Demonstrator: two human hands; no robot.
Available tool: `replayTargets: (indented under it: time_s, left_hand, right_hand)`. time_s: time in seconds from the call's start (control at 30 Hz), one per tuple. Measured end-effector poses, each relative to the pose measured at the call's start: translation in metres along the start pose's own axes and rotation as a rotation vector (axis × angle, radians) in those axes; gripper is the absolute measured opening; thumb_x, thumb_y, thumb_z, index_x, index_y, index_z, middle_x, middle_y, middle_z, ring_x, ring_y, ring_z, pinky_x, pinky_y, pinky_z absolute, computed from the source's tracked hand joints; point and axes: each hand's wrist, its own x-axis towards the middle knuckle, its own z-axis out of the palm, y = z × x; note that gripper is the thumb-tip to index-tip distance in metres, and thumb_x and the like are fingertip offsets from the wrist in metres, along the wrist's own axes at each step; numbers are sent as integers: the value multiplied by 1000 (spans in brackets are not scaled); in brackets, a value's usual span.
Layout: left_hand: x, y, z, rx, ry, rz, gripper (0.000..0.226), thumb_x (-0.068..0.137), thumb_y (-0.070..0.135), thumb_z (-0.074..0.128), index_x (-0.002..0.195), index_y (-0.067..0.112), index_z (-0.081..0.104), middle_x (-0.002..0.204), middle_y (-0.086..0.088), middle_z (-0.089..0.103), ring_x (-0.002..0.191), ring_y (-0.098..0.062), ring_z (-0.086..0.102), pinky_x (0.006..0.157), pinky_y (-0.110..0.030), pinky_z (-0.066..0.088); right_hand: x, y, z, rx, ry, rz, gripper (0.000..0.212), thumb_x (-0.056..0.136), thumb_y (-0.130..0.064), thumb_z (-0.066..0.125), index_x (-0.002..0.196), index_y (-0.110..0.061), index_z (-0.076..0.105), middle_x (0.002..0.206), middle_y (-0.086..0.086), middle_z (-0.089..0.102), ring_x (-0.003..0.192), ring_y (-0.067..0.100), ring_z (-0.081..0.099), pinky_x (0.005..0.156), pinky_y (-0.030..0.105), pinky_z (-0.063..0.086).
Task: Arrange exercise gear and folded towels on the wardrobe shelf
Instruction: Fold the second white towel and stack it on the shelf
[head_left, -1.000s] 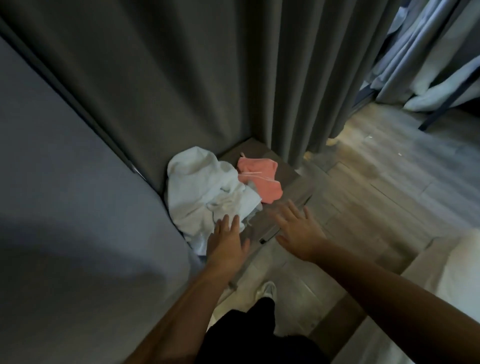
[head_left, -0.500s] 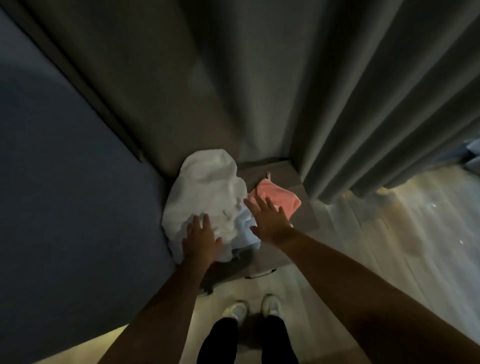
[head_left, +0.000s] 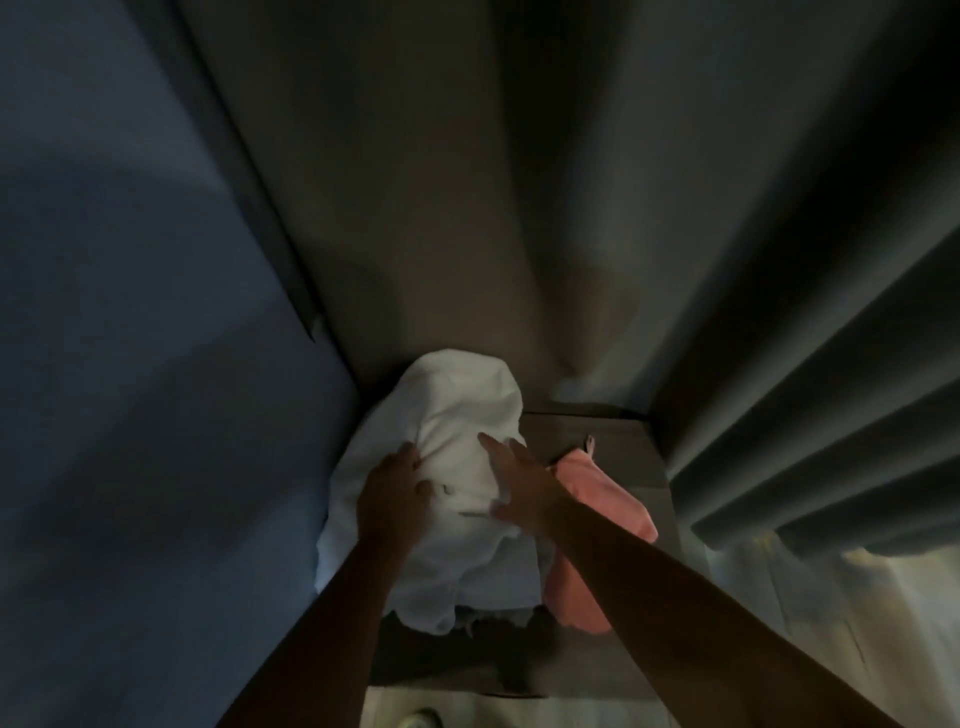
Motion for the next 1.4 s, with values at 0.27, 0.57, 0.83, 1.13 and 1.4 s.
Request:
replayTargets:
  time_s: [0.27,0.57,0.83,1.13,1.4]
  left_hand:
    - [-26,34,-109,-296,343,123,22,82,4,69,100,10,60,90,7,55,81,-10,51,69,-18,35]
    - [-68,117,-258,-468,650,344,17,77,10,61,82,24,53,68,13,55,62,0,47,59,-6,35]
    - [-106,184,-373,-643,802,528,27,76,18,59,74,43,51,64,23,55,58,8,47,57,-9,37]
    - [-166,191,-422,-713,839,608,21,77,22,63,72,40,53,66,21,57,61,3,51,58,-16,43]
    - [-235,163,-417,-689,741,671,25,81,7,72,80,28,58,74,21,64,67,6,59,63,-10,46]
  right_hand:
    - [-21,-62,-43,324,293,-282,40,87,-3,66,125,-7,57,111,3,60,89,15,55,81,24,43]
    - [-101,-146,-147,549,277,-594,72,73,3,81,135,-2,45,140,8,42,136,20,37,113,25,32]
    - [-161,-219,-199,734,451,-724,36,84,3,70,113,-16,60,114,4,66,95,-5,63,84,16,49]
    - [-230,-255,-230,676,491,-972,47,78,0,72,112,-32,61,106,-21,70,102,-1,65,80,13,50]
    - [-268,-248,-179,817,417,-895,40,81,-23,76,116,-35,64,117,-9,69,108,11,66,83,23,55]
